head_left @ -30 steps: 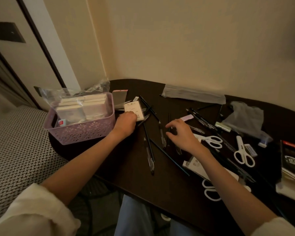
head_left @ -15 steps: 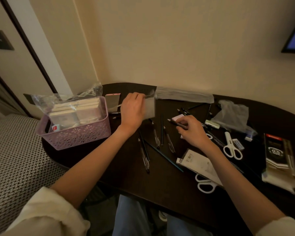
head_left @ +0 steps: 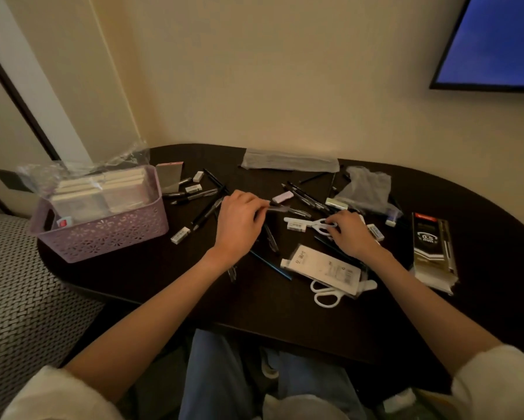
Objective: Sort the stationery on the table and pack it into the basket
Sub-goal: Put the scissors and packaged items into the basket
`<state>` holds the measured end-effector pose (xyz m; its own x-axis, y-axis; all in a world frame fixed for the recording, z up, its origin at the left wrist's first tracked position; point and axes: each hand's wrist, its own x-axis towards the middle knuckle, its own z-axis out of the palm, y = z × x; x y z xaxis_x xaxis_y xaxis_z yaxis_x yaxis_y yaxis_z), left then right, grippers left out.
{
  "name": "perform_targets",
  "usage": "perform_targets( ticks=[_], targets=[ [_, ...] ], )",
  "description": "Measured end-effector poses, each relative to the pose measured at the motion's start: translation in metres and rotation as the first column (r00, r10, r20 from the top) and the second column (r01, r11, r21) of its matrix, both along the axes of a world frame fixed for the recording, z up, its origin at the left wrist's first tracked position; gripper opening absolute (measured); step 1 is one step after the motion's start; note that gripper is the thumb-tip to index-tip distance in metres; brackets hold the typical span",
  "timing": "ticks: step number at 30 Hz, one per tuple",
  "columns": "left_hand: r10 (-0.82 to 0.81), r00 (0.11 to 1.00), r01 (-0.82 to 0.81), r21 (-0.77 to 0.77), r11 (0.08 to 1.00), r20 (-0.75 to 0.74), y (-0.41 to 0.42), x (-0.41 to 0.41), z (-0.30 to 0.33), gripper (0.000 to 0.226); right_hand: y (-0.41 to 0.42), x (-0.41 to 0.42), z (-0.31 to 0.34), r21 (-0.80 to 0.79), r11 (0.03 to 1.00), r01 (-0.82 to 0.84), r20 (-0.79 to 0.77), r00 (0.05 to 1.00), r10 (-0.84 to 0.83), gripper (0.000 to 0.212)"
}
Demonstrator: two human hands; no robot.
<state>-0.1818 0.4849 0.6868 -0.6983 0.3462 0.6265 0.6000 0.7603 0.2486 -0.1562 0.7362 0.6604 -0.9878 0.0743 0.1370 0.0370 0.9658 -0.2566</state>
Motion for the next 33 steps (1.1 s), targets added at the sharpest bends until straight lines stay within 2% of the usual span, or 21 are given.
perform_targets(
  ticks=[6,11,13,17,21,24,26,28,33],
  targets=[
    [-0.080,0.993,0.093,-0.175,0.980,0.081,-0.008,0.022,-0.019,0.019,-0.002,-0.011,0.004,0.120,0.993,-0.015,0.052,0.999,0.009,0.020],
    [-0.077,0.993,0.096,-0.215,0.972,0.094,-0.009,0.032,-0.028,0.021,-0.007,-0.013,0.017,0.167,0.986,0.000,0.130,0.991,-0.021,0.016],
    [-0.084,0.993,0.098,-0.195,0.976,0.080,-0.008,0.035,-0.031,0.020,-0.008,-0.007,0.020,0.113,0.993,0.032,0.103,0.994,-0.044,0.017],
    [-0.112,0.988,0.128,-0.163,0.978,0.108,-0.003,0.042,-0.040,0.011,-0.017,0.016,0.030,-0.129,0.986,0.105,0.065,0.993,-0.097,0.017],
    [-0.172,0.978,0.191,-0.174,0.966,0.120,-0.004,0.043,-0.051,0.010,-0.027,0.045,0.044,-0.257,0.965,0.051,0.091,0.995,-0.028,0.010],
    [-0.238,0.966,0.253,-0.186,0.949,0.098,-0.008,0.043,-0.056,0.009,-0.034,0.059,0.052,-0.282,0.959,0.028,0.139,0.990,0.012,0.005],
    [-0.272,0.956,0.287,-0.168,0.943,0.108,-0.010,0.046,-0.055,0.018,-0.038,0.066,0.056,-0.285,0.958,0.025,0.155,0.988,0.021,0.002],
    [-0.294,0.946,0.311,-0.120,0.943,0.138,-0.011,0.047,-0.053,0.023,-0.041,0.069,0.058,-0.283,0.959,0.021,0.181,0.983,0.032,0.005],
    [-0.254,0.929,0.264,-0.003,0.964,0.269,-0.005,0.037,-0.043,0.016,-0.051,0.075,0.055,-0.222,0.975,-0.018,0.267,0.961,0.079,0.008]
  ],
)
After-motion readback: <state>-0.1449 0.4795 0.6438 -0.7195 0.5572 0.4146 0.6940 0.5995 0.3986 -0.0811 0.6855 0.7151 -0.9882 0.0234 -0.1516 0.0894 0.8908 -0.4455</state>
